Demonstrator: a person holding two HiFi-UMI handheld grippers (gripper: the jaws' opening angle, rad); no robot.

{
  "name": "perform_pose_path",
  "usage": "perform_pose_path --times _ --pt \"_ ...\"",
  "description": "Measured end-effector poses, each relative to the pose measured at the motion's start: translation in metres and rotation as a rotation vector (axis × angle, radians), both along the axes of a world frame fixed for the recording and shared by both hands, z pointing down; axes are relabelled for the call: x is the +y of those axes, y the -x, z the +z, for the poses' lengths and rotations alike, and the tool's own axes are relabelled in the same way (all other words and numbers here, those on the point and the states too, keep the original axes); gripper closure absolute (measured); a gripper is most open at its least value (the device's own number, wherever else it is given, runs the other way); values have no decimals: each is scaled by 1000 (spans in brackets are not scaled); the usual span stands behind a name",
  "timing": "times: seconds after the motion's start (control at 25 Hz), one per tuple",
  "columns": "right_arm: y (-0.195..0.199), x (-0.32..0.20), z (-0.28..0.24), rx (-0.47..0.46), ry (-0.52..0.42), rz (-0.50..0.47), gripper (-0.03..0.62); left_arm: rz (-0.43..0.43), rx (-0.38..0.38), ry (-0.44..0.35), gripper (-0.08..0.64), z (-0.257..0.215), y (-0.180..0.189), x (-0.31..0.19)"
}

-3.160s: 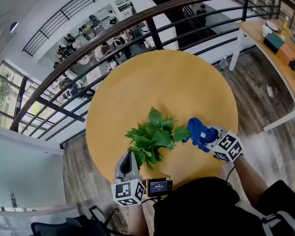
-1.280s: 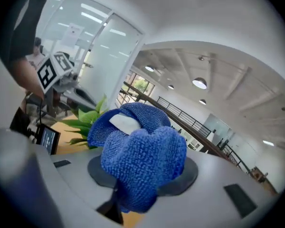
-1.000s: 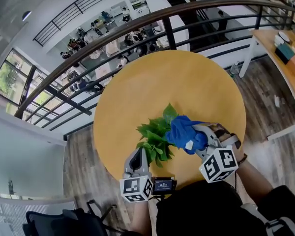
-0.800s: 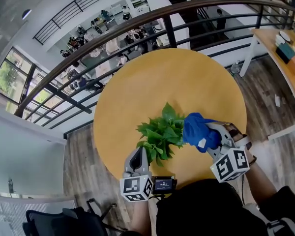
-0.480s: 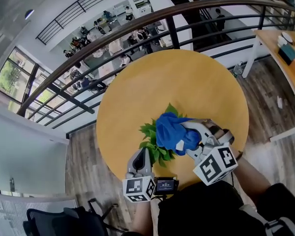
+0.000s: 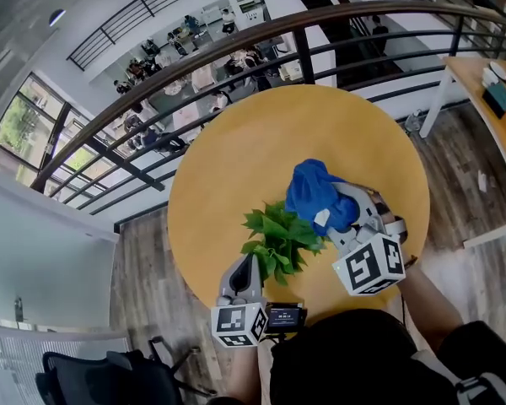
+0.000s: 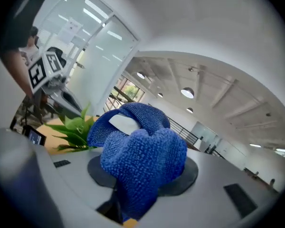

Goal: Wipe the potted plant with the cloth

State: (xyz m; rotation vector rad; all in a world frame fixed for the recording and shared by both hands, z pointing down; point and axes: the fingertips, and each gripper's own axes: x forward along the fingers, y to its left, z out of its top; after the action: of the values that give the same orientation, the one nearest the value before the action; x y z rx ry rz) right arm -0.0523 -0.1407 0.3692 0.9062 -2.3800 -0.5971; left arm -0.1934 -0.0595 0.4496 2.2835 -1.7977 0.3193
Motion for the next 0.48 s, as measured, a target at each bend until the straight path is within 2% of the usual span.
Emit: perform_pose_path --times 0.08,0.16,0.28,0.48 --pt "7 27 -9 -29 9 -86 423 7 4 -2 561 0 -1 -1" --pt "18 53 2 19 20 -160 423 8 4 -3 561 -1 0 -2" --pt "21 87 35 112 43 -215 423 6 12 7 561 1 3 0" --pt "7 119 45 109 73 -286 423 -15 82 9 561 2 8 -3"
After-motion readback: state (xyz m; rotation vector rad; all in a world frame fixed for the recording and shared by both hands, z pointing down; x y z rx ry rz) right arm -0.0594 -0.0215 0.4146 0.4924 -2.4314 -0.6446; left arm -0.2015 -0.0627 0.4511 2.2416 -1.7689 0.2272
